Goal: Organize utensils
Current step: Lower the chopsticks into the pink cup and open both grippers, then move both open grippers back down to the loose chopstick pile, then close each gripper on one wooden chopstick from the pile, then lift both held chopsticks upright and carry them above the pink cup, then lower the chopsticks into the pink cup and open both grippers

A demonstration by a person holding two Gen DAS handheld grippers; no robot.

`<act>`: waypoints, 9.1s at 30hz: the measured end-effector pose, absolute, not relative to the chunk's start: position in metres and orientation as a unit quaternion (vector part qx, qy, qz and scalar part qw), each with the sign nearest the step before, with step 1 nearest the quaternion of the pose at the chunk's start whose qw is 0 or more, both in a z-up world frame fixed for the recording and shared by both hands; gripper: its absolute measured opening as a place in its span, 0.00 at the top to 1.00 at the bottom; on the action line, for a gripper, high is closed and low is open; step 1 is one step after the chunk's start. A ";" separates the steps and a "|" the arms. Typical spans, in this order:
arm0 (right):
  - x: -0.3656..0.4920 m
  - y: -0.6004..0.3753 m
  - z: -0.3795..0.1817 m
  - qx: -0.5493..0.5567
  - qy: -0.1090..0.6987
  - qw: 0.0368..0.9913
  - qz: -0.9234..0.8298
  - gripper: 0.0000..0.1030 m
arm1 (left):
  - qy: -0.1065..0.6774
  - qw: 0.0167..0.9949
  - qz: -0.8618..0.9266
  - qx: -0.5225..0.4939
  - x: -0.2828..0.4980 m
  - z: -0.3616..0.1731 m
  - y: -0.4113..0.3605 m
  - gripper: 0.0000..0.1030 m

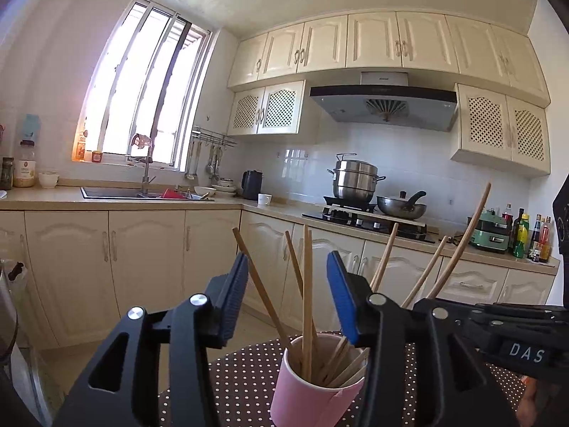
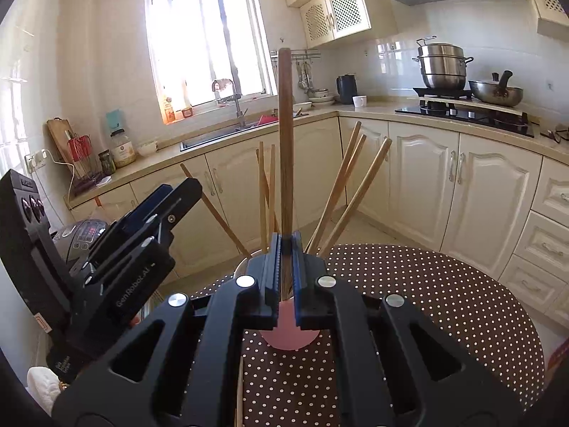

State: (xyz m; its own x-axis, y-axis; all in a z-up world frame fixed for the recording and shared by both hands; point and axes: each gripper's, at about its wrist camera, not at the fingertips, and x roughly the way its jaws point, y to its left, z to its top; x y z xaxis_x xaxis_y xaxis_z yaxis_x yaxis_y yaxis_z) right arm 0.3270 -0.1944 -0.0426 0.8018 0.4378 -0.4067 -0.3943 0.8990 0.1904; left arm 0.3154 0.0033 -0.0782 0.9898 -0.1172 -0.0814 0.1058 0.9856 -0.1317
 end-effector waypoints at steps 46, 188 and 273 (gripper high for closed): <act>0.219 -0.207 -0.062 0.045 0.262 0.942 0.205 0.81 | 0.264 0.963 -0.057 -0.024 0.211 -0.115 -0.005 0.37; 0.246 -0.179 -0.049 0.017 0.348 0.887 0.303 0.95 | 0.224 0.958 -0.161 -0.081 0.216 -0.076 0.002 0.94; 0.316 -0.189 -0.024 0.050 0.240 0.942 0.228 0.94 | 0.130 0.988 -0.060 -0.058 0.307 -0.055 0.029 0.50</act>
State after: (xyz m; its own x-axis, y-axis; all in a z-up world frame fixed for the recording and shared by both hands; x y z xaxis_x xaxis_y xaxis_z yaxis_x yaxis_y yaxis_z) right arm 0.3159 -0.1893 -0.0238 0.7809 0.4534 -0.4296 -0.4051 0.8912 0.2043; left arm 0.3066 0.0293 -0.0549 0.9590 -0.1343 -0.2496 0.1044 0.9861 -0.1295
